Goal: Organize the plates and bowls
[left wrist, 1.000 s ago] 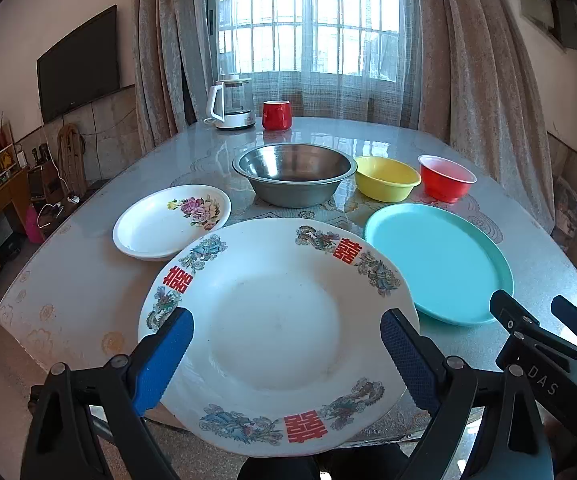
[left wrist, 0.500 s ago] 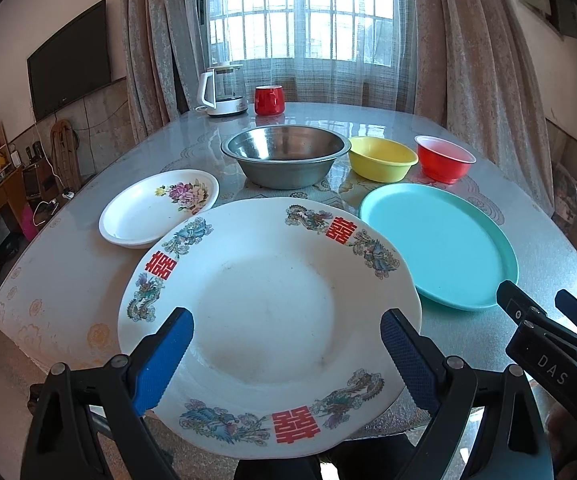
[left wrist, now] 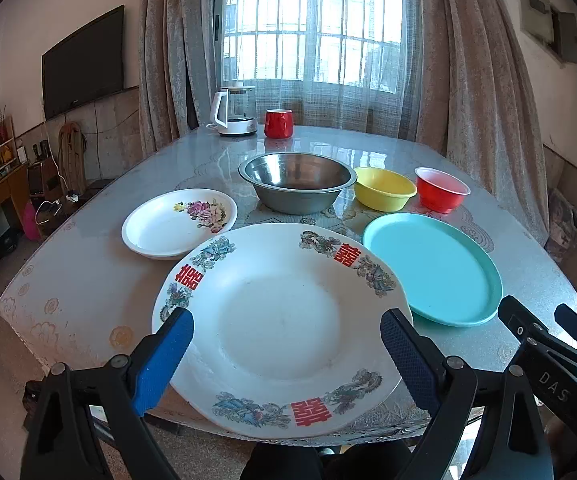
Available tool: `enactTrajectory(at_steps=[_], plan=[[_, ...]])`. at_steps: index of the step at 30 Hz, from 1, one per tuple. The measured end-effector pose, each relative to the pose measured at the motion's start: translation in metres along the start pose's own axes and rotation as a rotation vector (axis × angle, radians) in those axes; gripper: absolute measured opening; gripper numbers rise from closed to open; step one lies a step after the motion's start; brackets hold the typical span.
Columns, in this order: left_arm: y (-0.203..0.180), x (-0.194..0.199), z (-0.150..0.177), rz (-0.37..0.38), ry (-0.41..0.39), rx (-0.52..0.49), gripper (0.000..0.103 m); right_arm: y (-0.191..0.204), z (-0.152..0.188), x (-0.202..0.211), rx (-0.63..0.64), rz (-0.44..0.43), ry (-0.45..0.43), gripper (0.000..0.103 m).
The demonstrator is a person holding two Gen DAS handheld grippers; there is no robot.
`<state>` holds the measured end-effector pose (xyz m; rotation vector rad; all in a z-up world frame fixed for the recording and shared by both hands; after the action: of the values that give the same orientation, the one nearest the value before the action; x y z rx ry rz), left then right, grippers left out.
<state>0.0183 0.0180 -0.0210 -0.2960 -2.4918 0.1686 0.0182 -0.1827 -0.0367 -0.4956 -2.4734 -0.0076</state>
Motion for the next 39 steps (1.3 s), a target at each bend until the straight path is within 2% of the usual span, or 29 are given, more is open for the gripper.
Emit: enactTrajectory(at_steps=[7, 15, 23, 27, 39], plan=[[0.002, 0.015, 0.004, 0.012, -0.027, -0.009, 0.095, -0.006, 0.002, 0.012, -0.009, 0.005, -0.008, 0.094], [0.013, 0.014, -0.004, -0.029, -0.042, -0.006, 0.095, 0.002, -0.006, -0.003, 0.001, -0.022, 0.01, 0.094], [0.007, -0.006, -0.008, -0.035, 0.0, -0.029, 0.095, -0.008, -0.018, -0.03, -0.031, -0.013, 0.04, 0.094], [0.003, -0.017, -0.006, -0.033, 0.036, -0.036, 0.095, -0.014, -0.017, -0.042, -0.035, -0.012, 0.07, 0.094], [-0.011, -0.033, -0.006, -0.034, 0.075, -0.077, 0.095, -0.022, -0.009, -0.058, -0.042, -0.037, 0.119, 0.094]])
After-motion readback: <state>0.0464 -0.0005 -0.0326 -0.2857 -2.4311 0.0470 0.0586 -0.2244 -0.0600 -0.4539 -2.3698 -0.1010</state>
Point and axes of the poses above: each gripper's, at about its wrist camera, not at the fingertips, and x roughly against the way its jaws point, y to its left, z to its underside, the point moved 4 cm from there along -x, roughly the way its jaws point, and after that the axes turned 14 degrees about z, right-handed, at the moved point
